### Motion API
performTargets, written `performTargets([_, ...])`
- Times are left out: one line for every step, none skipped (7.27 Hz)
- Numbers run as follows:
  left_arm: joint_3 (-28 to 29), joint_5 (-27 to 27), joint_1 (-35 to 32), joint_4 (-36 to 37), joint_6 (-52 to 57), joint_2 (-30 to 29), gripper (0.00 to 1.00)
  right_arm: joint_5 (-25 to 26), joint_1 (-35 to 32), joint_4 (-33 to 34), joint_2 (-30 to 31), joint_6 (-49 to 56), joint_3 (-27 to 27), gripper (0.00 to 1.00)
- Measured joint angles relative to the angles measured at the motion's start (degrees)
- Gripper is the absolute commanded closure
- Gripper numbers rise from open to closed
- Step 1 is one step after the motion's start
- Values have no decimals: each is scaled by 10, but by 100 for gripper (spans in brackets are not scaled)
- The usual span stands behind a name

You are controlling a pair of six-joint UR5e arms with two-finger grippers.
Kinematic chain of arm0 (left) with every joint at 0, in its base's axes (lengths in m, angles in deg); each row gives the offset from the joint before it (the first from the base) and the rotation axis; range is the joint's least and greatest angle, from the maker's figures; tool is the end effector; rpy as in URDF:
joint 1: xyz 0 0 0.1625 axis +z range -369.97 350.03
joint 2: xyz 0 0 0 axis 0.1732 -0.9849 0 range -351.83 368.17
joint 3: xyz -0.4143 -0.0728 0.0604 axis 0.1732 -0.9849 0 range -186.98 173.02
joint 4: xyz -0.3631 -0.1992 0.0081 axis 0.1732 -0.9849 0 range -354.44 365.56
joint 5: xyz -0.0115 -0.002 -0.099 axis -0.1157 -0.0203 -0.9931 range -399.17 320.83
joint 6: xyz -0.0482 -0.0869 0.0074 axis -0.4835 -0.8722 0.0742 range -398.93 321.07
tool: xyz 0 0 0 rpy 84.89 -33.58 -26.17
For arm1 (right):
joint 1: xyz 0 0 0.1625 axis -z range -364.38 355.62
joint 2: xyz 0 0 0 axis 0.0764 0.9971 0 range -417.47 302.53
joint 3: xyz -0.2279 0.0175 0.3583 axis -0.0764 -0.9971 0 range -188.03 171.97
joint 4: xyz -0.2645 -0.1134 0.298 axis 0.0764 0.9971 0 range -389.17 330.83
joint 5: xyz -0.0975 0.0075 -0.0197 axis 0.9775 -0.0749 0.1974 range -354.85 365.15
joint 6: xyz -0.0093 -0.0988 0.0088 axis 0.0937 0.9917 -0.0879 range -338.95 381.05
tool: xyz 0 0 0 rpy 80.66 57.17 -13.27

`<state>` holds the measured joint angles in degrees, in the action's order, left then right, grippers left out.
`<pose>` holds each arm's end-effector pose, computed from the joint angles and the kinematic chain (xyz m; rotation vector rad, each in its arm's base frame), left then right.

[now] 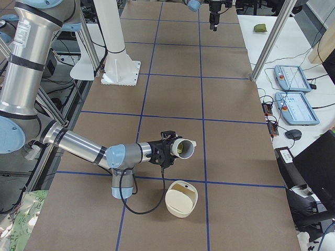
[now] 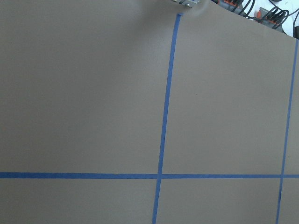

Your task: Left arm hands cup to right arm to dump lemon

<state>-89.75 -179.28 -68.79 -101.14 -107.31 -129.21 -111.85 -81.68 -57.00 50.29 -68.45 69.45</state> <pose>0.3245 -0.6459 0.1489 -0.0128 1.2134 -0.1343 0.0194 -0.3140 0.6692 0.6615 -1.4295 0.7032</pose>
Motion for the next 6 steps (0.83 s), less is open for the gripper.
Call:
performTargets([0,3,0,0,0,0,0,1,-3,-16,-1,-45,-12,99])
performTargets([0,6,0,0,0,0,0,2,-8,-23,-2,-81,-23,99])
performTargets([-1,7,1,0,-1,0,0,3,-12,-34,-4,-106,-43,99])
performTargets([-1,7,1,0,-1,-1,0,4,-14,-56,-9,-141,-67,99])
performTargets([-1,8,0,0,-1,-1,0,6,-16,-76,-19,-192,-84,99])
performTargets([-1,9,0,0,-1,-1,0,11,-21,-88,-30,-230,-98,99])
